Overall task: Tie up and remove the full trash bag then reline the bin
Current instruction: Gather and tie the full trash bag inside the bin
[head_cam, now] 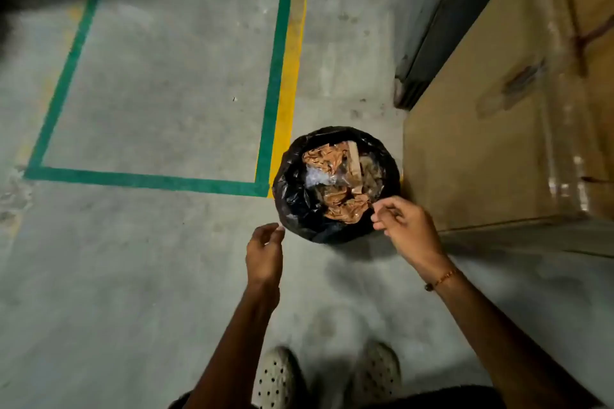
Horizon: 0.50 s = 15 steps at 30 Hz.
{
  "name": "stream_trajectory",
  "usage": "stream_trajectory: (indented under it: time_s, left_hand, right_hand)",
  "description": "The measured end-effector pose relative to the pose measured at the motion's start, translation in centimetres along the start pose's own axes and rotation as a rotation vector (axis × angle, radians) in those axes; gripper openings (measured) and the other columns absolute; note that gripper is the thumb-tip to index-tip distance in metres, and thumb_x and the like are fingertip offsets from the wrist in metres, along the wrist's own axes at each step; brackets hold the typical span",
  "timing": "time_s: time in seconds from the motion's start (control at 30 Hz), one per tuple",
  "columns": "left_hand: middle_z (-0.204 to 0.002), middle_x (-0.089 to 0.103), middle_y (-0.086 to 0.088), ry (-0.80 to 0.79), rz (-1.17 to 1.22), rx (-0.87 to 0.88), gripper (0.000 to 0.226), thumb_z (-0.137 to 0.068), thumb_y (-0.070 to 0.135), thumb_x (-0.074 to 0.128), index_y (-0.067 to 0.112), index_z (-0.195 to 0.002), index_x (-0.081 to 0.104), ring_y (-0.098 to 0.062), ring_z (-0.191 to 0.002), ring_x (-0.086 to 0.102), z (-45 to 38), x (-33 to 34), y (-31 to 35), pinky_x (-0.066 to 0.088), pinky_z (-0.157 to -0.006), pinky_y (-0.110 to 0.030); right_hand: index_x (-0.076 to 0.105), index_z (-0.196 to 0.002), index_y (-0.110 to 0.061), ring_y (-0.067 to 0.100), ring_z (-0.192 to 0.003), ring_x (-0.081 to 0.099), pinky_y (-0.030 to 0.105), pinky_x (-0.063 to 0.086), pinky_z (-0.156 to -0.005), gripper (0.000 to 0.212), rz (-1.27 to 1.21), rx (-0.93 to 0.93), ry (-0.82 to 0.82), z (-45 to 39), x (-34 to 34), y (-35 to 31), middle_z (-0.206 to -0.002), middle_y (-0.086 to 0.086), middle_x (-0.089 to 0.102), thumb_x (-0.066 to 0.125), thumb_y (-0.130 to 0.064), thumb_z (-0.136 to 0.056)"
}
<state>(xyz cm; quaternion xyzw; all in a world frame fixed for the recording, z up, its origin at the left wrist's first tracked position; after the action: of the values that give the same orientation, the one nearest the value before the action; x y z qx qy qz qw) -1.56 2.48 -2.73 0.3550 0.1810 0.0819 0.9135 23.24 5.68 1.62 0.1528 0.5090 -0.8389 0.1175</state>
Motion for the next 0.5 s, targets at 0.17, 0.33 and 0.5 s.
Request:
stream_trajectory:
  time_s: [0.17, 0.33, 0.5]
  left_hand:
    - [-0.111, 0.059, -0.011, 0.009, 0.23, -0.144, 0.018, -0.098, 0.026, 0.052, 0.014, -0.111, 0.056, -0.022, -0.099, 0.053, -7.6, 4.0, -5.4, 0.044, -0.081, -0.034]
    - [-0.113, 0.072, 0.0, -0.252, 0.482, -0.138, 0.04, -0.096, 0.053, 0.042, 0.026, -0.113, 0.067, -0.017, -0.111, 0.06, -10.9, 7.0, -6.8, 0.041, -0.104, -0.039]
    - [-0.096, 0.071, 0.002, -0.33, 0.464, 0.009, 0.019, -0.095, 0.033, 0.052, 0.027, -0.101, 0.069, -0.017, -0.095, 0.06, -10.0, 5.9, -5.3, 0.046, -0.087, -0.035]
  right_hand:
    - [0.069, -0.092, -0.024, 0.004, -0.076, 0.067, 0.013, 0.049, -0.065, 0.012, 0.154, -0.184, 0.133, -3.4, 0.9, 5.1, -0.089, -0.004, 0.072, 0.058, -0.019, -0.094]
    - [0.066, -0.104, -0.025, 0.005, -0.088, 0.052, 0.022, 0.048, -0.075, 0.041, 0.643, -0.623, -0.053, -5.3, 4.1, 1.0, -0.098, -0.013, 0.059, 0.051, -0.057, -0.084]
    - [0.063, -0.106, -0.031, 0.013, -0.101, 0.052, 0.036, 0.044, -0.09, 0.026, 1.035, -0.656, -0.351, -6.5, 6.4, 1.4, -0.099, -0.011, 0.05, 0.058, -0.049, -0.089]
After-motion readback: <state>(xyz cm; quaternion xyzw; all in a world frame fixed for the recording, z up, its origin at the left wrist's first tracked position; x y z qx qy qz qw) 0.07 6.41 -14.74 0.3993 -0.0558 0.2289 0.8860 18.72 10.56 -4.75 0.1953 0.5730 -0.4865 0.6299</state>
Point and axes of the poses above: each hand's wrist, its own z-axis away from the middle knuckle, its own x-axis out of the palm, y = z × x, the point moved 4 cm from there along -z, towards the middle knuckle
